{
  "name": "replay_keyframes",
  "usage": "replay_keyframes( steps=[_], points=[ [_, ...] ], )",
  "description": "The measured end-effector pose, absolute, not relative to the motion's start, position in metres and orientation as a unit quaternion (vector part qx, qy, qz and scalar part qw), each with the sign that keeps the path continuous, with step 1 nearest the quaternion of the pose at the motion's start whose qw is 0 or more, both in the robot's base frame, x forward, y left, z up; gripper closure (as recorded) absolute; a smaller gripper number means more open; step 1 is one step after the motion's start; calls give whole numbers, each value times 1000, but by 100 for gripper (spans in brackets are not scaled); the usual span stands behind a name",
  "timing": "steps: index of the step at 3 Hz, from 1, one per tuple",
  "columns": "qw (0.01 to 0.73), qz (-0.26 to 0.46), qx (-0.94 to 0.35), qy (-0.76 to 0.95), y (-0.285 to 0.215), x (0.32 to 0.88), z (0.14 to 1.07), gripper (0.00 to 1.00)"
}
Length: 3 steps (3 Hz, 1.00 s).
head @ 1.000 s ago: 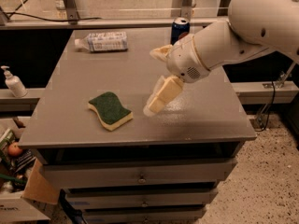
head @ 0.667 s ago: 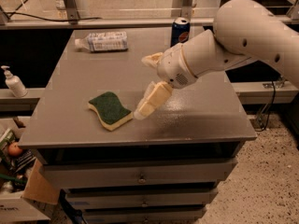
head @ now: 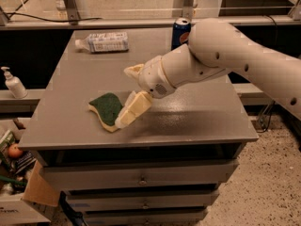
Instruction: Pick sponge
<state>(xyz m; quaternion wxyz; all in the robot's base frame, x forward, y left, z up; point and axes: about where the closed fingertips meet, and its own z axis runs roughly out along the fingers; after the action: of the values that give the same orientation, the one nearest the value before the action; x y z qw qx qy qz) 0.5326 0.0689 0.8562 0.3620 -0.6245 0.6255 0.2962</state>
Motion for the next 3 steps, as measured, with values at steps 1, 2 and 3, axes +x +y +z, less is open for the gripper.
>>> replay_keyframes(
  steps=[1,2,3],
  points=[
    [332,320,-626,629,92,524,820,32],
    [324,325,-625,631,96,521,811,55],
    [344,319,-615,634,88,524,822,78]
  ],
)
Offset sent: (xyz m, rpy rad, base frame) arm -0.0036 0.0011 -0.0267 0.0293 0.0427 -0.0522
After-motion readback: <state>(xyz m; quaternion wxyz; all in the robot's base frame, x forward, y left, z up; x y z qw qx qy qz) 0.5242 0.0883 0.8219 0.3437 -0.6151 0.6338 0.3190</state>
